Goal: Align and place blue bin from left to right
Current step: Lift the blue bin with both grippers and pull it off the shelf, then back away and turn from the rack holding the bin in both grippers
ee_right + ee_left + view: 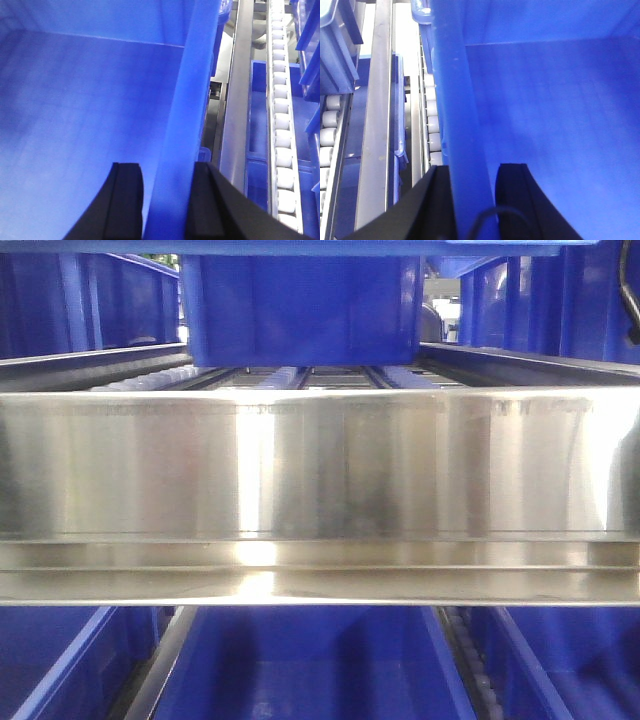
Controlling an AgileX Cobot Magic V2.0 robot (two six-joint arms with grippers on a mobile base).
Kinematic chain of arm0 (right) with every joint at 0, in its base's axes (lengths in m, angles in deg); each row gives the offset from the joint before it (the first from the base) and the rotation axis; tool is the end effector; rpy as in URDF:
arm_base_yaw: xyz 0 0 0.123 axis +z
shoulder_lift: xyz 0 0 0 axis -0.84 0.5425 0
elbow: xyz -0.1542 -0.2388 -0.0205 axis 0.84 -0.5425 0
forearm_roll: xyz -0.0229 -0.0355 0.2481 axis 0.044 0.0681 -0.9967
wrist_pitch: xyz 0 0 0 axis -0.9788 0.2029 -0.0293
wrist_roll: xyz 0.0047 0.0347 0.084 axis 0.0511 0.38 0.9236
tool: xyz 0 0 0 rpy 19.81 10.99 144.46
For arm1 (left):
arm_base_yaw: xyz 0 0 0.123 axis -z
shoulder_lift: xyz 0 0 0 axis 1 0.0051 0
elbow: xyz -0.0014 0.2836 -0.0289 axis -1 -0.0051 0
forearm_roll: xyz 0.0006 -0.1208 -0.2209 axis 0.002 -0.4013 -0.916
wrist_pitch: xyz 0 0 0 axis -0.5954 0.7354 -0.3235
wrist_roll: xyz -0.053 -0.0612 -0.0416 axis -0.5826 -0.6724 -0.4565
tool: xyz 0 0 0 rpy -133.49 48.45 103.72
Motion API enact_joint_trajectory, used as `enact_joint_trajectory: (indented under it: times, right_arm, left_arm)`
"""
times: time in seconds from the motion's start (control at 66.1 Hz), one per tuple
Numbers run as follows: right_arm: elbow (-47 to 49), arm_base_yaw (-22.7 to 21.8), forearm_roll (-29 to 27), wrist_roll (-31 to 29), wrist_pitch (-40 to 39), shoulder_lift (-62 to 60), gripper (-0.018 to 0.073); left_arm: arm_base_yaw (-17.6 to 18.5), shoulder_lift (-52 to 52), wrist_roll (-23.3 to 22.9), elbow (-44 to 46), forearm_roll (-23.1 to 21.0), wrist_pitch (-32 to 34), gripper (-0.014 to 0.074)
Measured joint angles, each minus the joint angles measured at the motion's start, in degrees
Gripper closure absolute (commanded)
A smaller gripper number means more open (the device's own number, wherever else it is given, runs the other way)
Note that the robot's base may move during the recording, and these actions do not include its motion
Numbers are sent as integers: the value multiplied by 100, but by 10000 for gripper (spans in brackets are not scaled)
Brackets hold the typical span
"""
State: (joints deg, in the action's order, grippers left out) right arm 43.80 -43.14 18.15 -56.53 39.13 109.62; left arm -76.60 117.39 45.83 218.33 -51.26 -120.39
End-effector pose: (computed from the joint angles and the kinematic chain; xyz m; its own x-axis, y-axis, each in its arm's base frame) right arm 0.3459 0.0908 0.4829 -0.6227 0.0110 -0.7824 -0.1812 0.9707 0.1579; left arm 0.3605 -0.0801 0.4912 -0.6353 0.0133 -0.7722 0.1131 0.9907 -0.0759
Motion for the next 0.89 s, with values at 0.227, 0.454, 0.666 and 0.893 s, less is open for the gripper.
enact_joint_trajectory:
  times: [0.227,0.454,0.666,0.893]
  right_arm:
    - [0,0,10,0,0,0,626]
    - [0,0,14,0,0,0,626]
    - [0,0,14,0,0,0,626]
    - [0,0,14,0,0,0,626]
  left_arm:
    - [0,0,0,0,0,4,708]
    - [0,0,0,0,-11,25,708]
    - [0,0,0,0,-11,33,708]
    - [0,0,0,0,-1,33,708]
